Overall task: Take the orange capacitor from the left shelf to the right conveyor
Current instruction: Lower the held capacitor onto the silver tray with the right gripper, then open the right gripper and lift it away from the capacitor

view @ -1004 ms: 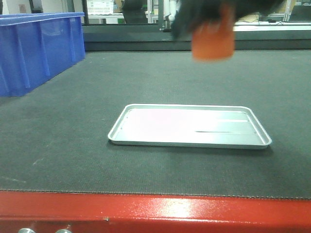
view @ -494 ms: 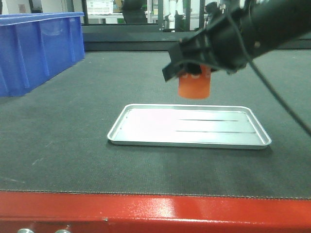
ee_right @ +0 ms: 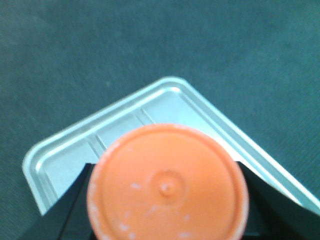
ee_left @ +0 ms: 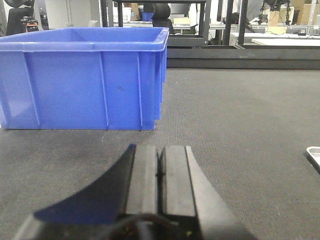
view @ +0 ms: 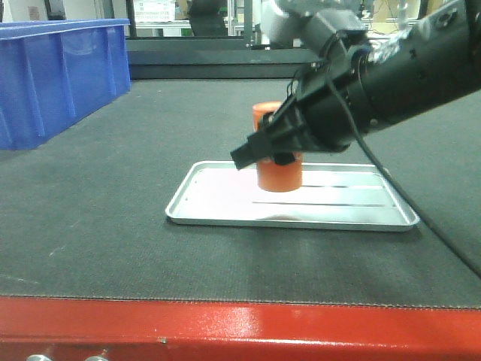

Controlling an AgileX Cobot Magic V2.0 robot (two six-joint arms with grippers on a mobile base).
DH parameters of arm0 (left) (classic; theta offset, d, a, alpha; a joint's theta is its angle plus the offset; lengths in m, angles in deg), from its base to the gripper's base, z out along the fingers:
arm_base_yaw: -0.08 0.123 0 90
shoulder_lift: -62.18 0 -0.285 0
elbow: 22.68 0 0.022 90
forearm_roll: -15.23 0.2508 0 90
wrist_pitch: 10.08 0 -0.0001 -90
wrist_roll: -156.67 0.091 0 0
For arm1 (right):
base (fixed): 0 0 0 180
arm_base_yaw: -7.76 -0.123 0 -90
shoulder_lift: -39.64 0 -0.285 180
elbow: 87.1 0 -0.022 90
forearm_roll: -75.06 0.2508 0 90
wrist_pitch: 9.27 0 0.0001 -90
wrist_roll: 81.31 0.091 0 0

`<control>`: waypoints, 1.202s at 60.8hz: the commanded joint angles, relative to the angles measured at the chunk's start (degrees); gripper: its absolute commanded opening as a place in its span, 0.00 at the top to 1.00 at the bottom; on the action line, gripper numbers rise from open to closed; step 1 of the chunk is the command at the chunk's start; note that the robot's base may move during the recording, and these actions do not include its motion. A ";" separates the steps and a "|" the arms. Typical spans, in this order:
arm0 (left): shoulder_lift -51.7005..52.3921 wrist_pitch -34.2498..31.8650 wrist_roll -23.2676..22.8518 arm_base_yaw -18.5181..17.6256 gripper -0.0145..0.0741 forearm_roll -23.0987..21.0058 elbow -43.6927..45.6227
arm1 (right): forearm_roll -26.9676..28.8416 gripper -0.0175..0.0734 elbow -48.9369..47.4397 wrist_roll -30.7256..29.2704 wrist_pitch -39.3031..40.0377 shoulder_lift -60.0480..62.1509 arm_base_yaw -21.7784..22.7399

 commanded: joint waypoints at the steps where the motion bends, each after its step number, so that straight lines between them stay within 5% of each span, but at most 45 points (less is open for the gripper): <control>1: -0.58 -5.16 0.00 0.14 0.95 -0.31 0.45 | 0.42 0.62 -1.80 -0.85 3.73 1.57 1.02; 21: -0.58 -5.16 0.00 0.14 0.95 -0.31 0.45 | 2.54 0.11 -1.80 -0.85 8.95 1.29 2.06; 32: -0.58 -5.16 0.00 0.14 0.95 -0.31 0.45 | 6.52 0.12 -1.80 -0.85 7.76 1.29 2.06; 64: -0.58 -5.16 0.00 0.14 0.95 -0.31 0.45 | 6.58 0.13 -8.06 -0.85 4.91 4.41 2.06; 73: -0.58 -5.16 0.00 0.14 0.95 -0.31 0.45 | 6.58 0.33 -9.02 -0.81 1.35 8.14 2.06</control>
